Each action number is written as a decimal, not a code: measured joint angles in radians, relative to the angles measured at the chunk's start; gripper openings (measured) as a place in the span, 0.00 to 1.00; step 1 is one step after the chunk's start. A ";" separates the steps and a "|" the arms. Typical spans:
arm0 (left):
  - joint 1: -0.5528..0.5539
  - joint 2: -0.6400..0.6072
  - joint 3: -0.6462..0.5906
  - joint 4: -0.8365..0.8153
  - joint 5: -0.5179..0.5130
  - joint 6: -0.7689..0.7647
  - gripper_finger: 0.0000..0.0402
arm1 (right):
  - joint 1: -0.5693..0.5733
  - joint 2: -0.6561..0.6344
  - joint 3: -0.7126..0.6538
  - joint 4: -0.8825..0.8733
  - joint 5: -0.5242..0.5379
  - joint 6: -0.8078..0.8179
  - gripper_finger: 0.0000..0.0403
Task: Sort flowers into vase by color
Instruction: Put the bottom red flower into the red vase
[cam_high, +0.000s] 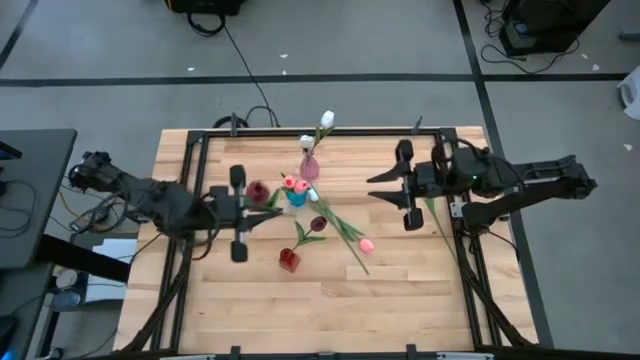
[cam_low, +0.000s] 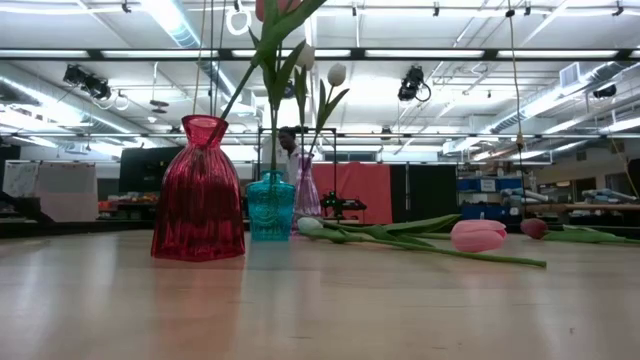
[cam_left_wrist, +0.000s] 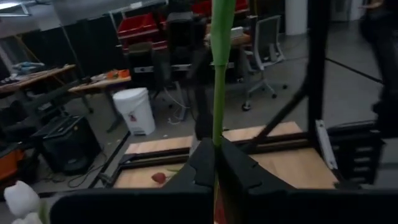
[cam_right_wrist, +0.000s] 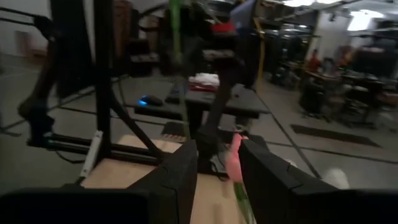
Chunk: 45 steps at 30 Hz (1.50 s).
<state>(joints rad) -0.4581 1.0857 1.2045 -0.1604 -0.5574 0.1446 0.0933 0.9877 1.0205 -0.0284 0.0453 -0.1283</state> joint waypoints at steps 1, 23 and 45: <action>-0.020 -0.007 0.000 -0.017 -0.009 -0.011 0.03 | 0.005 -0.017 -0.023 0.010 0.018 0.007 0.33; -0.125 -0.014 -0.525 0.362 -0.072 -0.338 0.03 | 0.019 -0.078 -0.318 0.177 0.119 0.132 0.33; -0.096 0.016 -0.861 0.819 -0.078 -0.306 0.11 | 0.007 -0.011 -0.318 0.187 0.120 0.129 0.33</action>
<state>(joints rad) -0.5541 1.1015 0.3435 0.6587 -0.6357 -0.1614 0.1005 0.9769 0.7029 0.1589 0.1654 0.0002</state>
